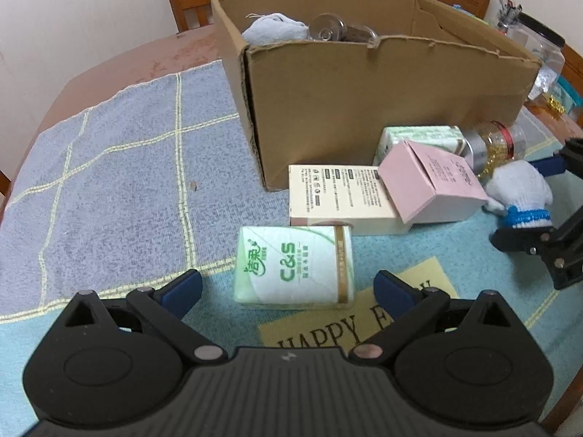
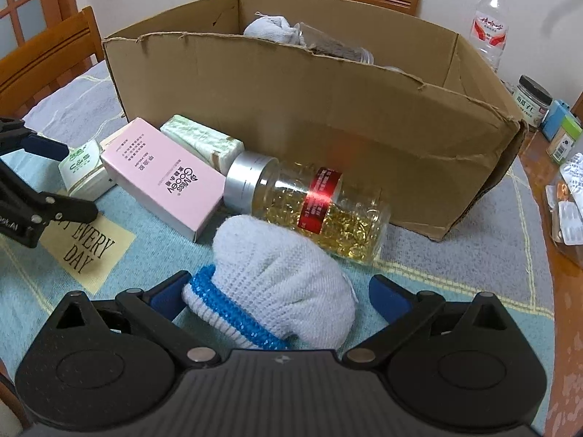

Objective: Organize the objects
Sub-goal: 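Grasp the green C&S tissue pack with the left tool while the right tool grasps the white blue-cuffed sock, then carry the tissue pack and white sock into the box and open both tools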

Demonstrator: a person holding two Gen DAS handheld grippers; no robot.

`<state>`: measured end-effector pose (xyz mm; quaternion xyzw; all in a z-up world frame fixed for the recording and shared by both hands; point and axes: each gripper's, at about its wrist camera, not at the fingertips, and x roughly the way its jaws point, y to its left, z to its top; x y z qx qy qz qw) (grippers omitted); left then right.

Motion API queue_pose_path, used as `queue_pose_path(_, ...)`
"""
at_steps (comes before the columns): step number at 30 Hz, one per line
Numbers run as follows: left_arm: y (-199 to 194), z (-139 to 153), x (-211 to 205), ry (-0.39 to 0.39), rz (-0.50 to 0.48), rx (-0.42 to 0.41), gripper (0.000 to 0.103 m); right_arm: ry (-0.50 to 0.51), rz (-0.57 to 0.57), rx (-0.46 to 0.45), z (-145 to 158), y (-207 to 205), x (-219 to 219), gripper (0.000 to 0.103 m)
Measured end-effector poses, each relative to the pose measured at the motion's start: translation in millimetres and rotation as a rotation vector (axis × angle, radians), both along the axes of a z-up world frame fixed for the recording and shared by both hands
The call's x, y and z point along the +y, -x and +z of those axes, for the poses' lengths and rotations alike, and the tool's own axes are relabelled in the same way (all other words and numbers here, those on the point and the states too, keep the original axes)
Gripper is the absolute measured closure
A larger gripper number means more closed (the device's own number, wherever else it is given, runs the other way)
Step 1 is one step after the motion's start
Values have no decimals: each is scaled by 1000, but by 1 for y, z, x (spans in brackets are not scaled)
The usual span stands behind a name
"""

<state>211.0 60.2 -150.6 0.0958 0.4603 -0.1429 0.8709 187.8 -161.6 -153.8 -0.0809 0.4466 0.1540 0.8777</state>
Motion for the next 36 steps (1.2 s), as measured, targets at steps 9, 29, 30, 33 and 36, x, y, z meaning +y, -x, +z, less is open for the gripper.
queue_pose_path(9,-4,4,3,49,0,-14,29,-2,-28,-27,-1,9,0,0)
queue_pose_path(29,-10,8,3,57,-14,19,38,48,1,34,14,6,12,19)
queue_pose_path(30,-10,8,3,55,-15,24,39,47,0,39,15,6,12,19)
queue_pose_path(33,-9,9,2,52,-21,40,39,53,-3,46,17,6,10,19)
queue_pose_path(36,-7,12,1,47,-31,53,39,53,-4,52,21,6,5,19)
